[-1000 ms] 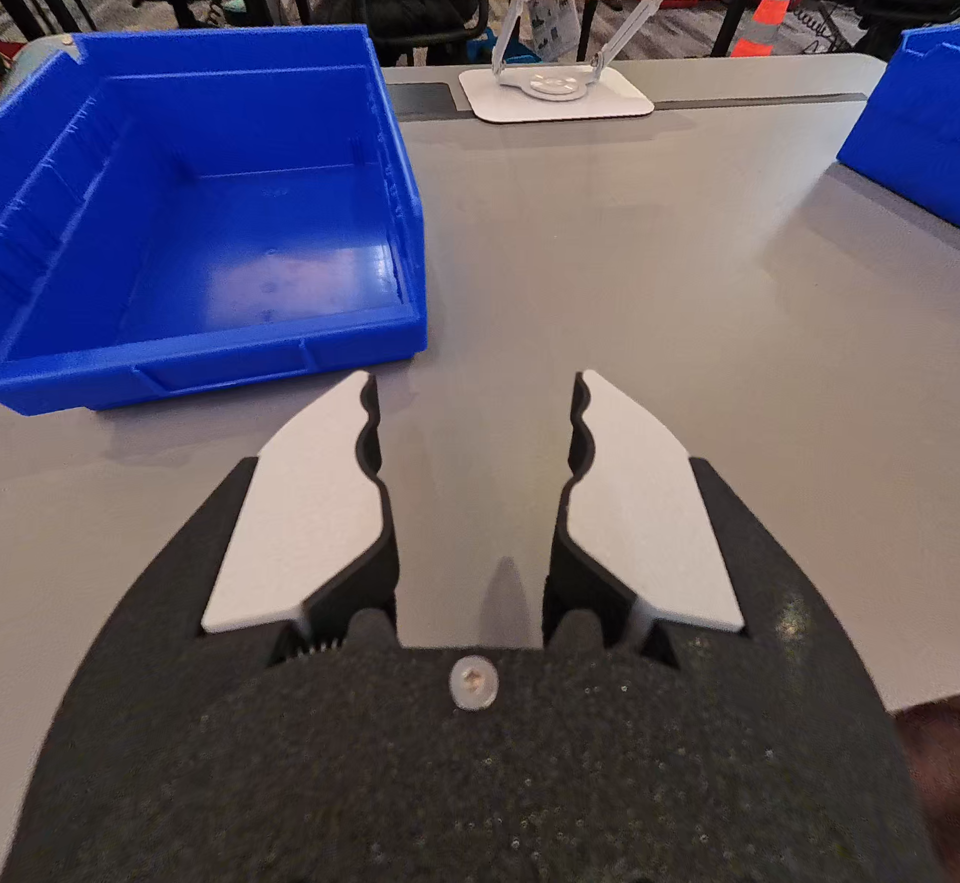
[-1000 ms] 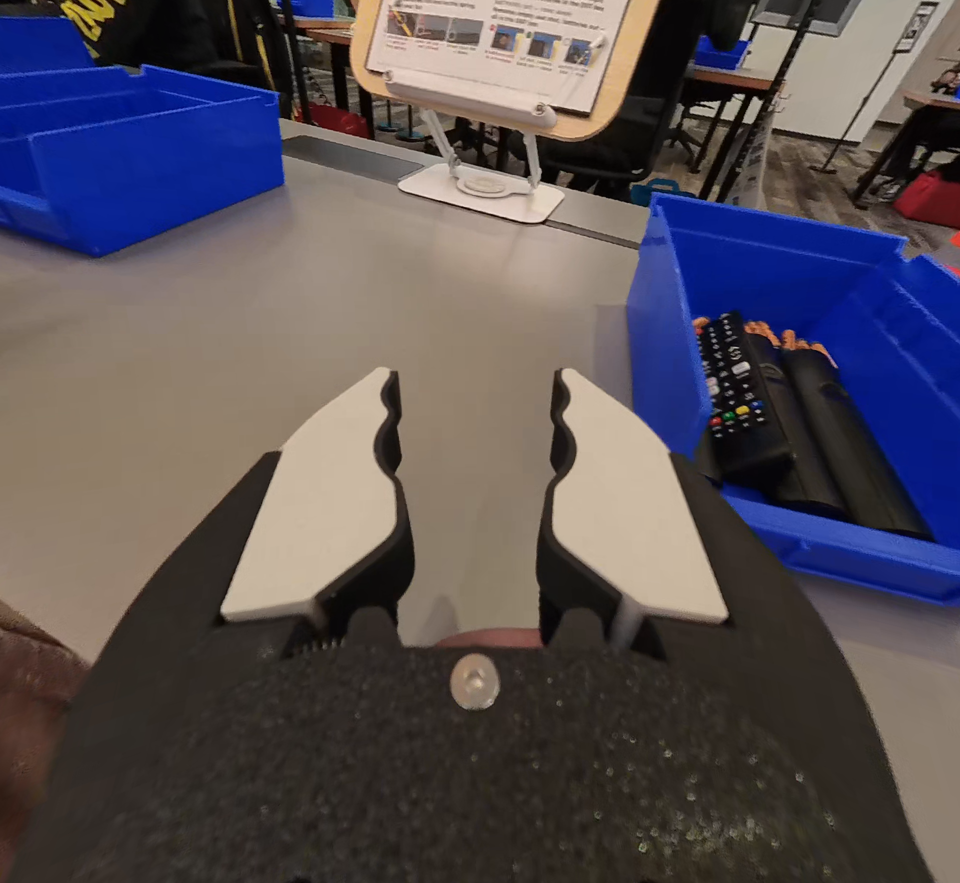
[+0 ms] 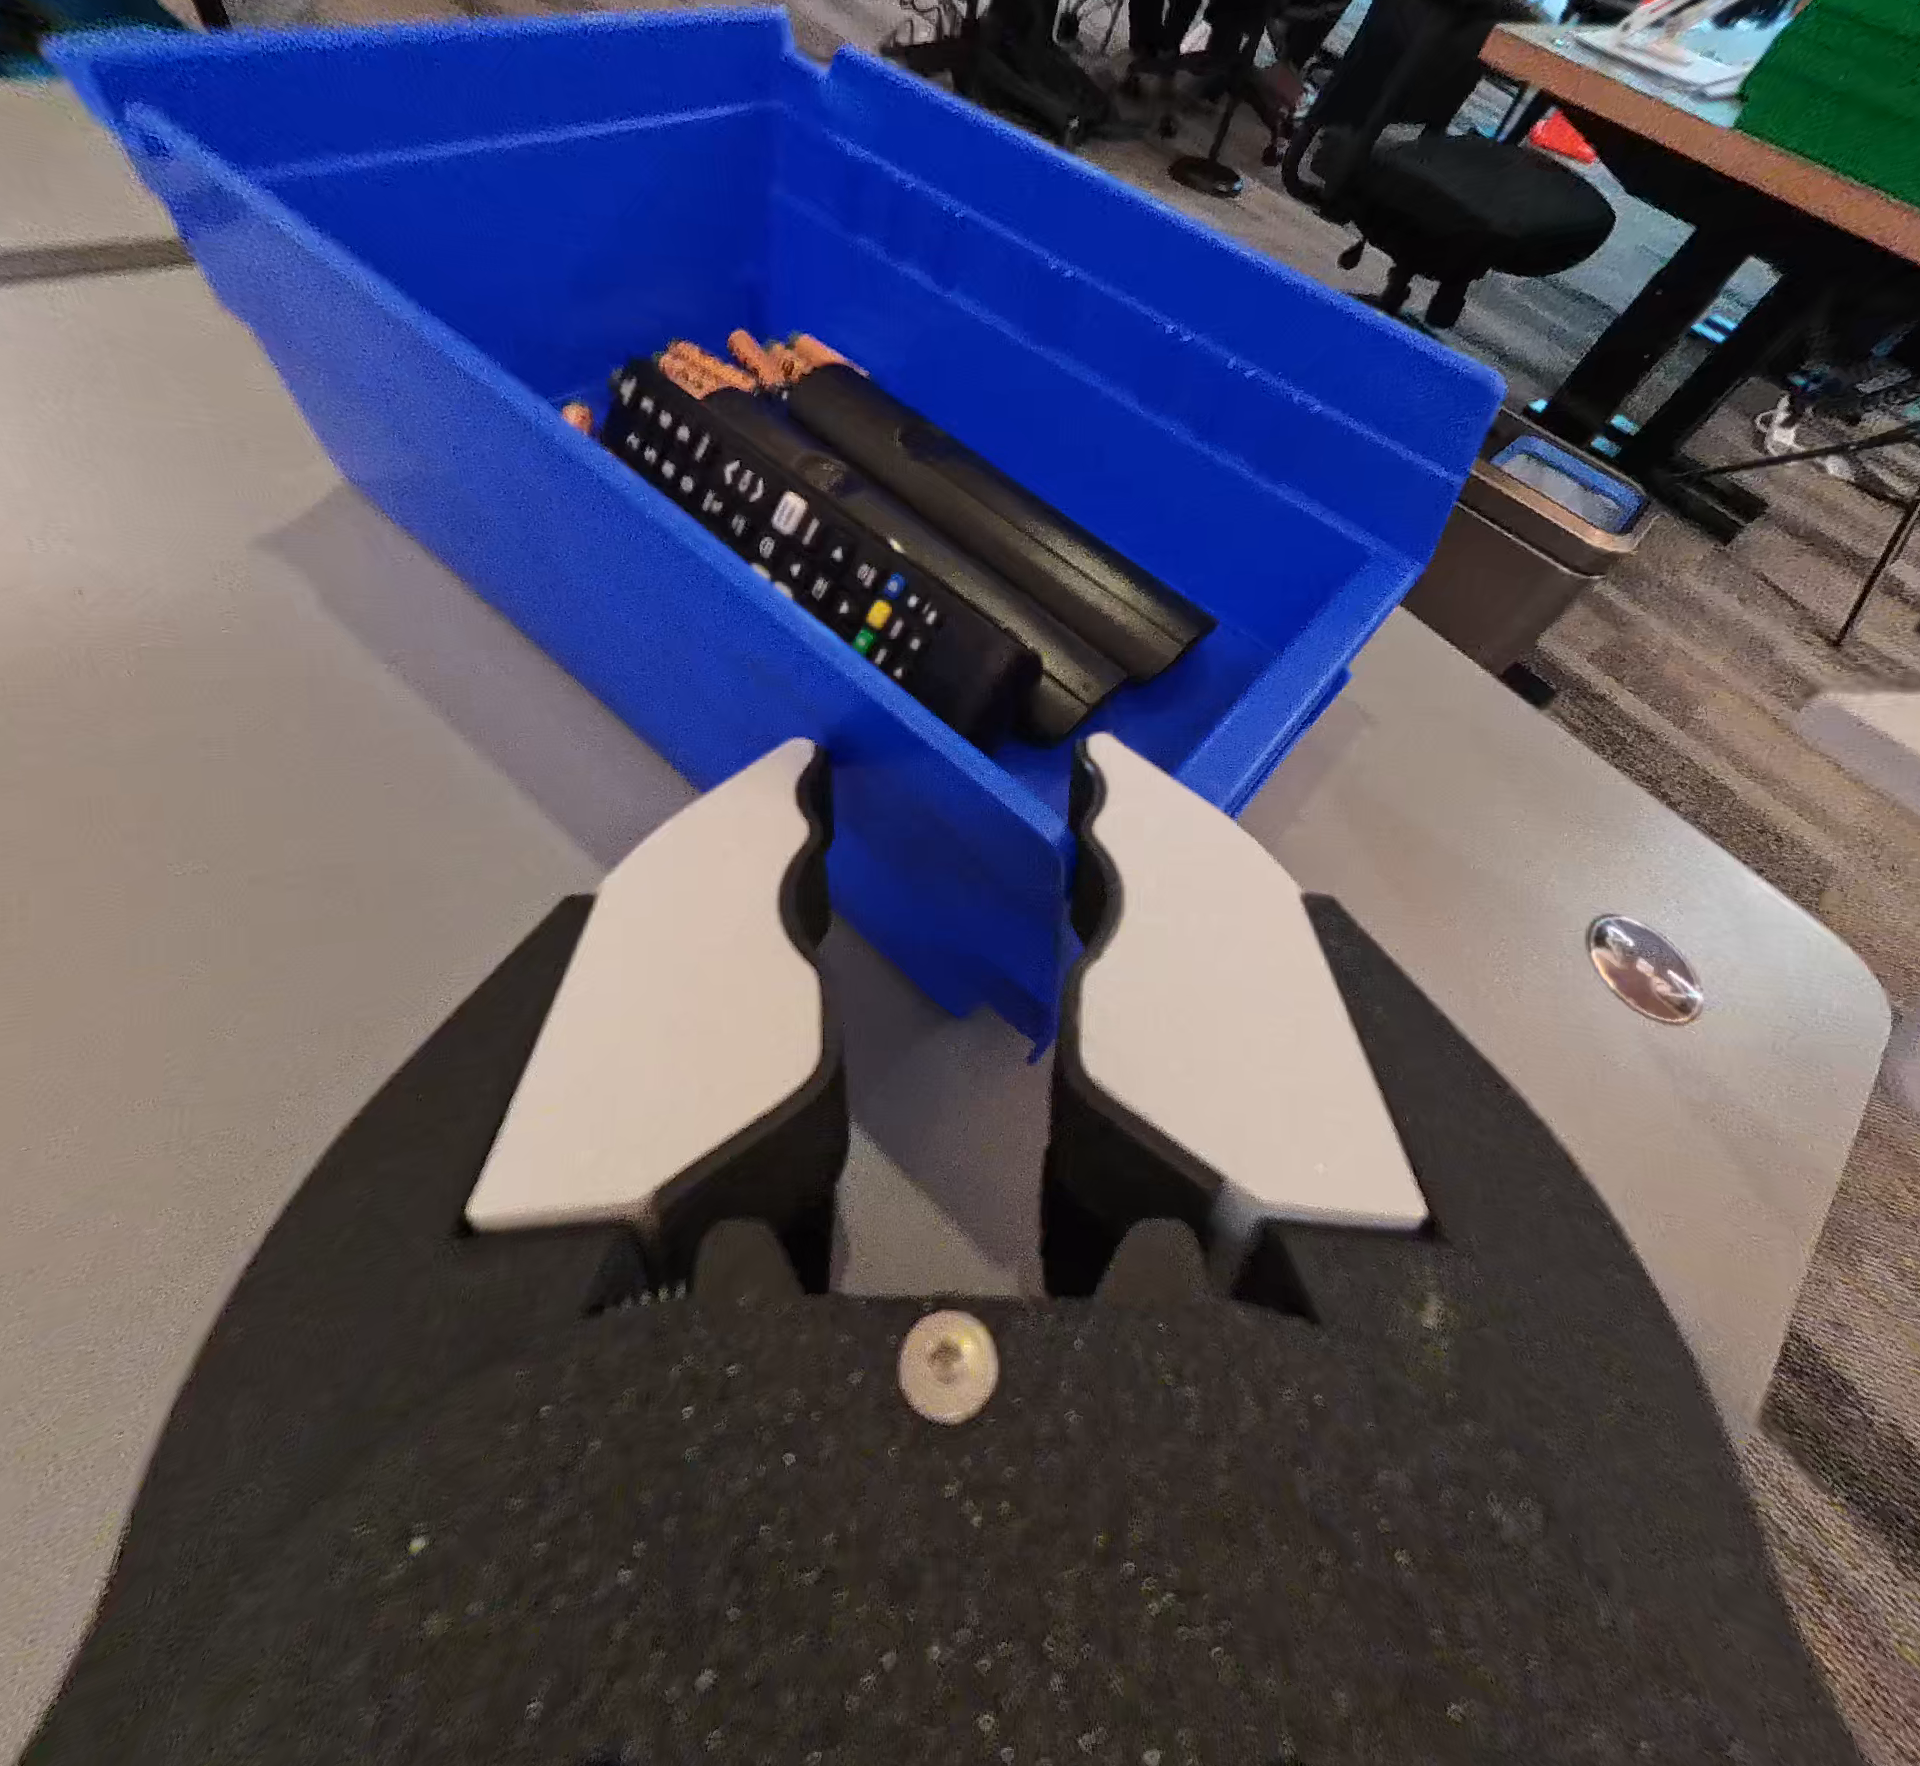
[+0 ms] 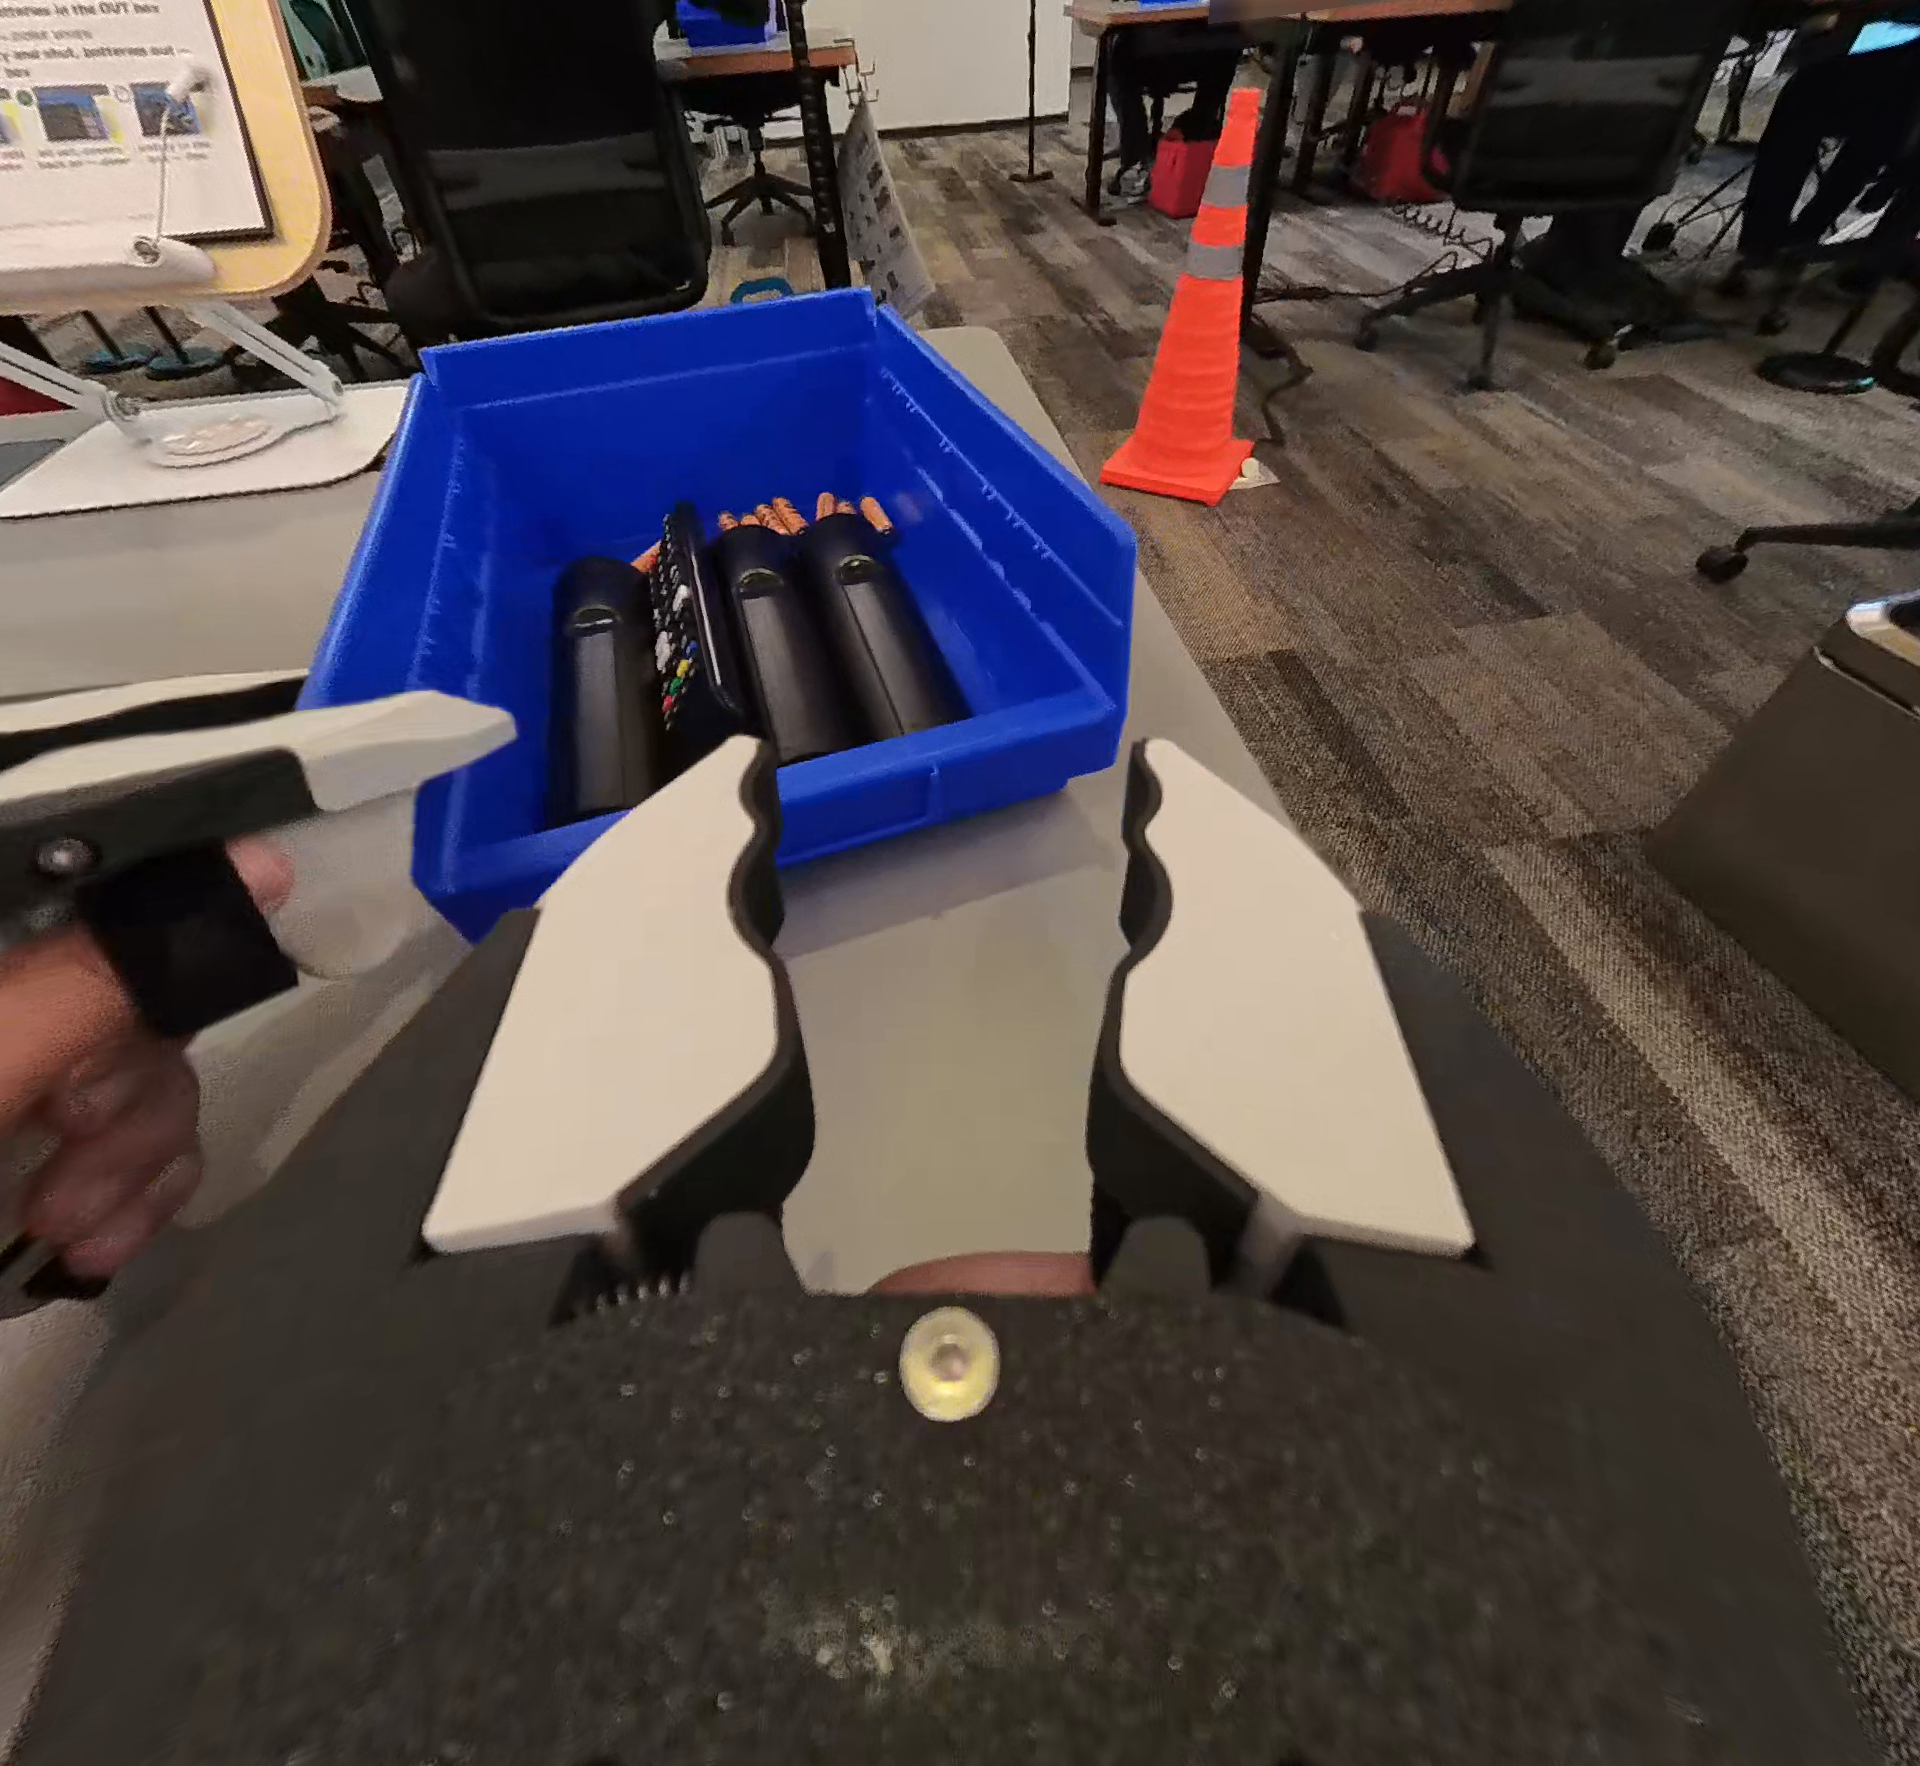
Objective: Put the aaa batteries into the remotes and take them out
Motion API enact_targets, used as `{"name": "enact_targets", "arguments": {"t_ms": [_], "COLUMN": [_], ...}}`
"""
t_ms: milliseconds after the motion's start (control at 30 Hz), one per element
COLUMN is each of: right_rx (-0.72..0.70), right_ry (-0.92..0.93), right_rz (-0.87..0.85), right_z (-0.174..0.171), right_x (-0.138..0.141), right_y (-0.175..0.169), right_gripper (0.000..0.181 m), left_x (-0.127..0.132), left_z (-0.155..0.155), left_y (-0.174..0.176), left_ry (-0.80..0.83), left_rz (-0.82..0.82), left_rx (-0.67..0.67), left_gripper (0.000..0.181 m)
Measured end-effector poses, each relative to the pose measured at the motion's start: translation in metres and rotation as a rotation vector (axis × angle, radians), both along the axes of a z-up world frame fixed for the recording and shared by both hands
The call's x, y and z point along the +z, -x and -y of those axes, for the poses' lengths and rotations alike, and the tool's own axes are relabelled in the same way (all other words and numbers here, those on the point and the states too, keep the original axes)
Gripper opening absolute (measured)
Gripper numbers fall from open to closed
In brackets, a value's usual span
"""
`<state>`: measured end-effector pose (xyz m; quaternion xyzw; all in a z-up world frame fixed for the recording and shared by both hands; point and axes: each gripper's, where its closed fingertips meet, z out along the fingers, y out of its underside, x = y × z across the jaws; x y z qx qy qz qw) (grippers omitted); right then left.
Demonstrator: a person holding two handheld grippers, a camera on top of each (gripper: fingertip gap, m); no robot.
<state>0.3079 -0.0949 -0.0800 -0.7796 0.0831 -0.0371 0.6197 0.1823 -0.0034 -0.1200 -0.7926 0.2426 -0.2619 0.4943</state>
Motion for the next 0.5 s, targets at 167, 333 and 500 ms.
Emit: {"name": "enact_targets", "arguments": {"t_ms": [167, 333, 500], "right_rx": [-0.025, -0.018, -0.045], "right_ry": [0.121, 0.176, 0.205], "right_rz": [-0.052, -0.109, -0.110], "right_z": [-0.025, -0.055, -0.064], "right_x": [-0.029, -0.050, -0.044], "right_y": [0.019, 0.047, 0.072], "right_gripper": [0.067, 0.064, 0.004], "left_x": [-0.003, -0.003, 0.002], "left_z": [-0.025, -0.021, -0.009], "left_y": [0.055, 0.105, 0.138], "left_ry": [-0.038, 0.000, -0.012], "left_rz": [-0.174, -0.146, -0.110], "left_rx": [0.139, 0.188, 0.219], "left_gripper": [0.010, 0.003, 0.002]}}
